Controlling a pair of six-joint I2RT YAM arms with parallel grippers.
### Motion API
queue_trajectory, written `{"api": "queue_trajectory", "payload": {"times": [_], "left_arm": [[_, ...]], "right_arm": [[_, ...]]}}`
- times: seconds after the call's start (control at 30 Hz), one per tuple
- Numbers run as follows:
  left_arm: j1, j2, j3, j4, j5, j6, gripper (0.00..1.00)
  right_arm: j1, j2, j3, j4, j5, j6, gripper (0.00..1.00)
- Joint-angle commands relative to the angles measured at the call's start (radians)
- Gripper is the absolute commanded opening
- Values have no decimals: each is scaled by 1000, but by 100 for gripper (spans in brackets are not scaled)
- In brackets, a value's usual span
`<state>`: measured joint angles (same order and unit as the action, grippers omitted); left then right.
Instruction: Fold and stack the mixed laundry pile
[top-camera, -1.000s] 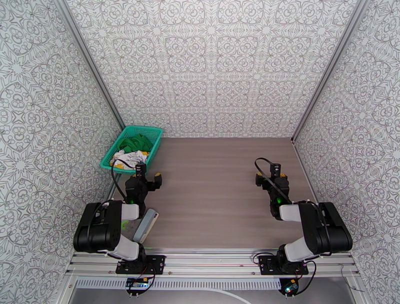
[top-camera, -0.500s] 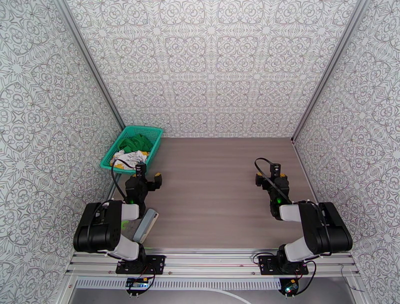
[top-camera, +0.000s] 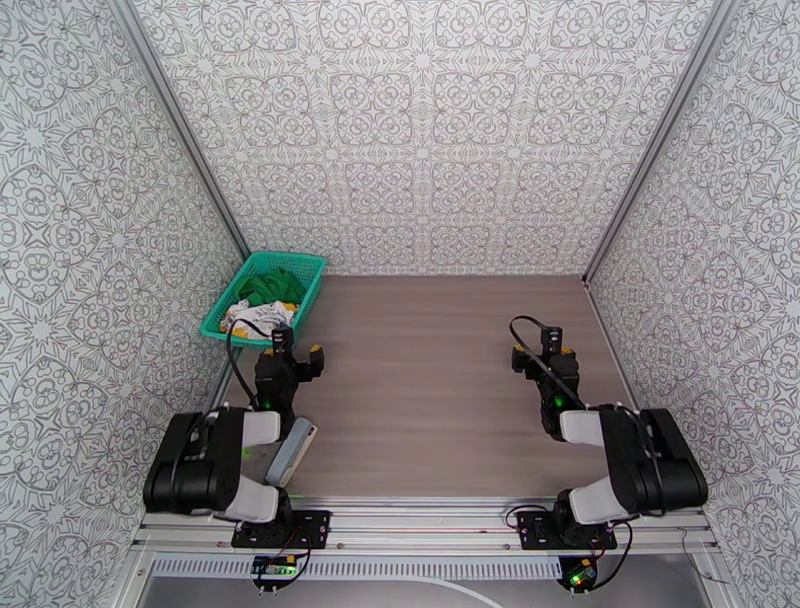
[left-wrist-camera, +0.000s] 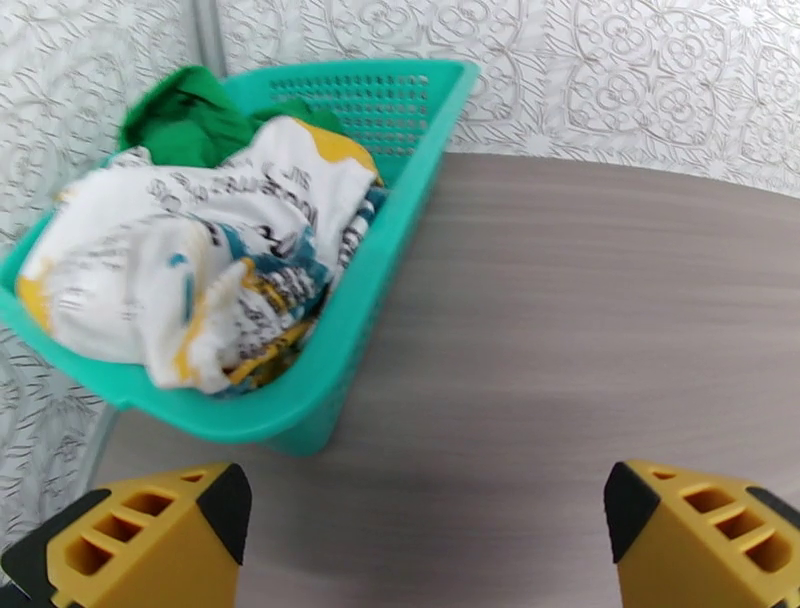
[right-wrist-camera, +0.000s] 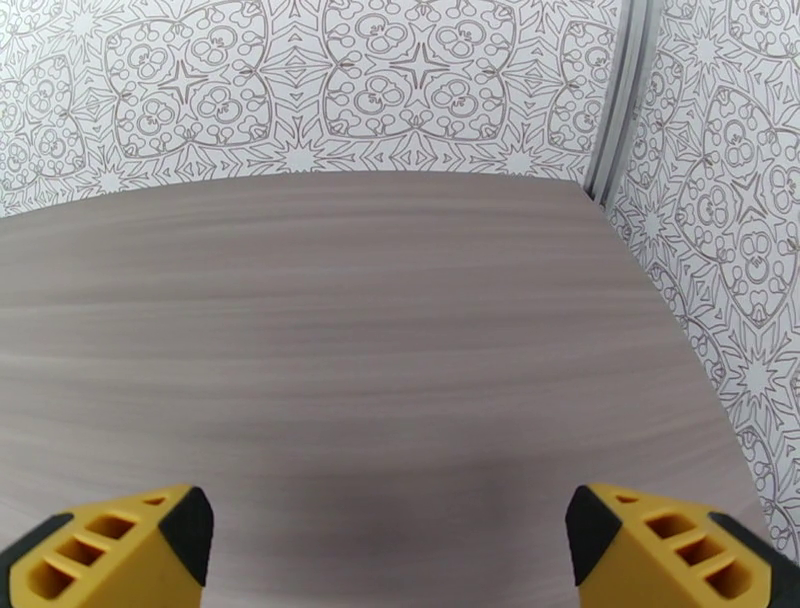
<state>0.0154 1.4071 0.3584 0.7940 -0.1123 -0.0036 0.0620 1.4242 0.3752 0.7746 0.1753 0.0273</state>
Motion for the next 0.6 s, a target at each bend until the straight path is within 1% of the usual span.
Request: {"api": "queue_trajectory", "payload": {"times": [0.0,0.07,0.1,0.13,0.17,0.2,0.23,0.3,0.33,0.4,0.57], "left_arm": [[-31,-145,59,-251,-200,-70,99],[-56,-216,75,-366,-234,-117,99],[-84,-253,82,-420,-256,-107,99],[-111,-294,92,-486,-290,-112,99],[-122,-330,100,-541,-289,-129,99],[-115,-369,116,-615,-258,-191,99],[-67,-401,142,-698,-169,-275,99],[69,-402,223,-875,7,-428,99],[128,-379,274,-955,55,-479,95],[188,-324,368,-1088,108,-480,89],[210,-132,627,-1287,97,-395,84]], "right_arm": [[18,-163,77,-258,91,46,99],[20,-210,137,-404,85,87,99],[21,-224,164,-457,87,137,99],[21,-239,192,-523,86,222,99],[19,-248,226,-599,63,279,99],[19,-253,266,-679,-9,308,99],[19,-252,295,-724,-104,316,98],[21,-235,332,-774,-249,346,92],[22,-221,355,-814,-285,363,90],[28,-192,396,-872,-332,368,87],[52,-135,499,-1001,-366,346,84]]}}
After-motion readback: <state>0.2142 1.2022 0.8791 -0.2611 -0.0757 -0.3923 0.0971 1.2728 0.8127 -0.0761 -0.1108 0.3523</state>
